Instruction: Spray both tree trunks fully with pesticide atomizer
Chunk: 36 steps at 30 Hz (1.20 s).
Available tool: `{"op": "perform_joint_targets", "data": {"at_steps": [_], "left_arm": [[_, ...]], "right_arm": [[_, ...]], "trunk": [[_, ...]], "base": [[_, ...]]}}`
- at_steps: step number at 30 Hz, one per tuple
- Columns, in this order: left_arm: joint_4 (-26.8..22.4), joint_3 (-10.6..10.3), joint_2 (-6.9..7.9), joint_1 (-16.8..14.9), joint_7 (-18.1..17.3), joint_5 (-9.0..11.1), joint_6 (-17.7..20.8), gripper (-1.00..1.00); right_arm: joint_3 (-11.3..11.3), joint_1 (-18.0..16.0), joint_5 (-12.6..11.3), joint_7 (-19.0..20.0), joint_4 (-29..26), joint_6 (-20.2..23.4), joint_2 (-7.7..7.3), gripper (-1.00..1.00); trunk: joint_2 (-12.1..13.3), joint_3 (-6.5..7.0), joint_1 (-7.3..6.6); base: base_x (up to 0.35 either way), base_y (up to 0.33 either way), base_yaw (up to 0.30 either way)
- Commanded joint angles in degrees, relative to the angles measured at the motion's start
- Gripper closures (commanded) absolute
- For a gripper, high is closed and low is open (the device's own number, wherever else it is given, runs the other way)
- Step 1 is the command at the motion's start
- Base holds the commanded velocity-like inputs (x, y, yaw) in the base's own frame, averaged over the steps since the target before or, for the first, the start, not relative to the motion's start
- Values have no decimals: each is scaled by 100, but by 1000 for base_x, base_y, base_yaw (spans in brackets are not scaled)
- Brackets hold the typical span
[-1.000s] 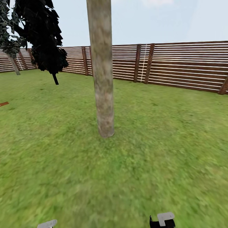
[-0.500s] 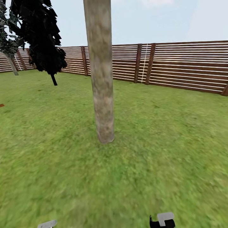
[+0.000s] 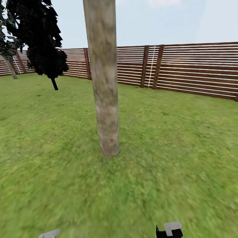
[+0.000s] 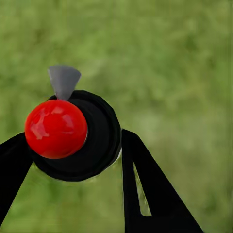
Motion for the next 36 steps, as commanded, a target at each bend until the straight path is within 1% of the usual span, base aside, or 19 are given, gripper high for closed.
{"op": "perform_joint_targets", "data": {"at_steps": [1, 7, 12, 13, 14, 15, 16, 17, 18, 19, 21, 22, 23, 24, 26, 28, 29, 35, 36], "left_arm": [[0, 1, 0, 3, 0, 1, 0, 100], [-11, 15, 13, 4, 0, 0, -17, 100], [-102, -28, 39, 1, -1, -36, -6, 100], [-111, -122, 53, -33, -7, -201, 1, 100], [-128, -314, 81, -51, -45, -469, -10, 100], [-163, -553, 125, -48, -209, -772, -16, 100], [-266, -853, 235, -81, -798, -1152, -14, 100], [-345, -973, 284, -101, -1161, -1301, -2, 100], [-567, -1109, 342, -196, -1868, -1507, 36, 100], [-811, -1184, 377, -340, -2563, -1674, 68, 100], [-1188, -1244, 426, -699, -3884, -2095, 264, 100], [-1266, -1251, 434, -835, -4266, -2264, 379, 100], [-1338, -1255, 441, -1034, -4793, -2550, 568, 100], [-1374, -1255, 445, -1191, -5176, -2796, 687, 100], [-1403, -1256, 437, -1434, -5634, -3177, 783, 100], [-1415, -1256, 421, -1546, -5913, -3427, 808, 100], [-1419, -1256, 416, -1570, -6074, -3511, 814, 100], [-1438, -1274, 409, -1586, -6276, -3566, 804, 100], [-1445, -1332, 385, -1586, -6279, -3567, 807, 100]], "right_arm": [[0, 0, 0, 0, 0, 0, 1, -100], [-4, 0, -4, -4, -16, 0, 3, -100], [5, -4, 15, 8, -67, 14, -27, -100], [113, -7, 77, 36, -151, 16, -32, -100], [288, -8, 219, 157, -345, 17, -42, -100], [452, -8, 392, 420, -650, 21, -51, -100], [570, -9, 576, 1015, -1126, 37, -58, -100], [602, -9, 643, 1353, -1328, 44, -66, -100], [630, -9, 745, 2005, -1626, 54, -82, -100], [645, -9, 832, 2661, -1880, 100, -105, -100], [656, -21, 996, 3878, -2283, 542, -144, -100], [657, -41, 1054, 4225, -2414, 750, -152, -100], [658, -95, 1149, 4727, -2648, 1040, -159, -100], [659, -147, 1258, 5138, -2869, 1229, -162, -100], [659, -213, 1619, 5820, -3227, 1387, -165, -100], [660, -265, 2032, 6320, -3484, 1434, -161, -100], [660, -298, 2156, 6502, -3593, 1439, -161, -100], [660, -324, 2250, 6630, -3659, 1443, -152, -100], [660, -325, 2250, 6633, -3663, 1443, -150, -100]], "trunk": [[0, 0, 0], [0, 0, 0], [0, 0, 0], [0, 0, 0], [0, 0, 0], [0, 0, 0], [0, 0, 0], [0, 0, 0], [0, 0, 0], [0, 0, 0], [0, 0, 0], [0, 0, 0], [0, 0, 0], [0, 0, 0], [0, 0, 0], [0, 0, 0], [0, 0, 0], [0, 0, 0], [0, 0, 0]], "base": [[338, 0, 0], [334, 0, 0], [95, 0, 0], [9, 0, 0], [5, 0, 0], [2, 0, 0], [1, 0, 0], [0, 0, 0], [0, 0, 0], [0, 0, 0], [0, 0, 0], [0, 0, 0], [0, 0, 0], [0, 0, 0], [0, 0, 0], [0, 0, 0], [0, 0, 0], [0, 0, 0], [0, 0, 0]]}}
